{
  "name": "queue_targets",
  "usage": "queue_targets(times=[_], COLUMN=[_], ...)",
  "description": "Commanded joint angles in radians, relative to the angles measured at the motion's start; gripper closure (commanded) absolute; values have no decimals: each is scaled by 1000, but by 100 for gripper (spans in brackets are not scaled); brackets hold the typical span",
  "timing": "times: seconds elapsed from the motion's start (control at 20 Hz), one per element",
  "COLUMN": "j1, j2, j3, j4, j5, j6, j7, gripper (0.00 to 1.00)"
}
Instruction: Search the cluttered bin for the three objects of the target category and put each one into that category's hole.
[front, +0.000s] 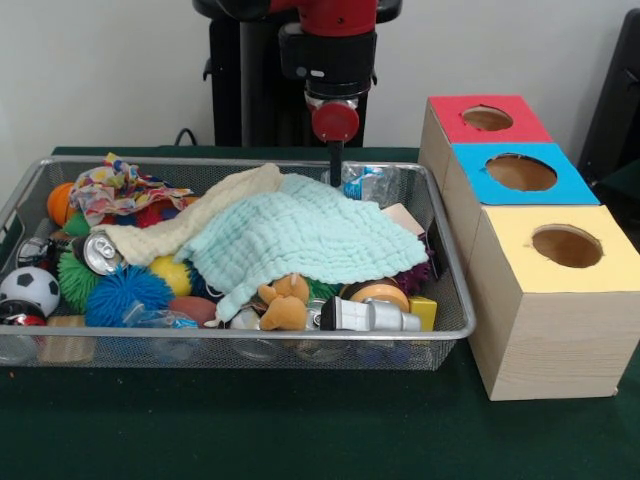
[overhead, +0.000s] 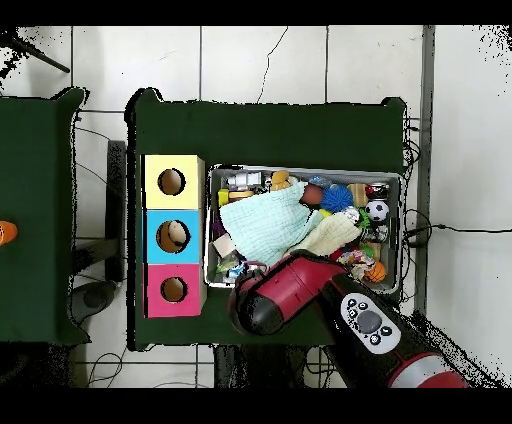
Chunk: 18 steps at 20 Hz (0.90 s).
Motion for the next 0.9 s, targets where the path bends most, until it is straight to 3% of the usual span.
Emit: queue_targets(times=[0.05,0.35,0.9], j1=[-19,-65,-15], j2=[38,-112,-109], j3=[-16,79,57], j4=[-92,-23,-54], j5=[38,256,325], j6=[14,174,146], j7=[110,32,71], gripper=[0,0,0])
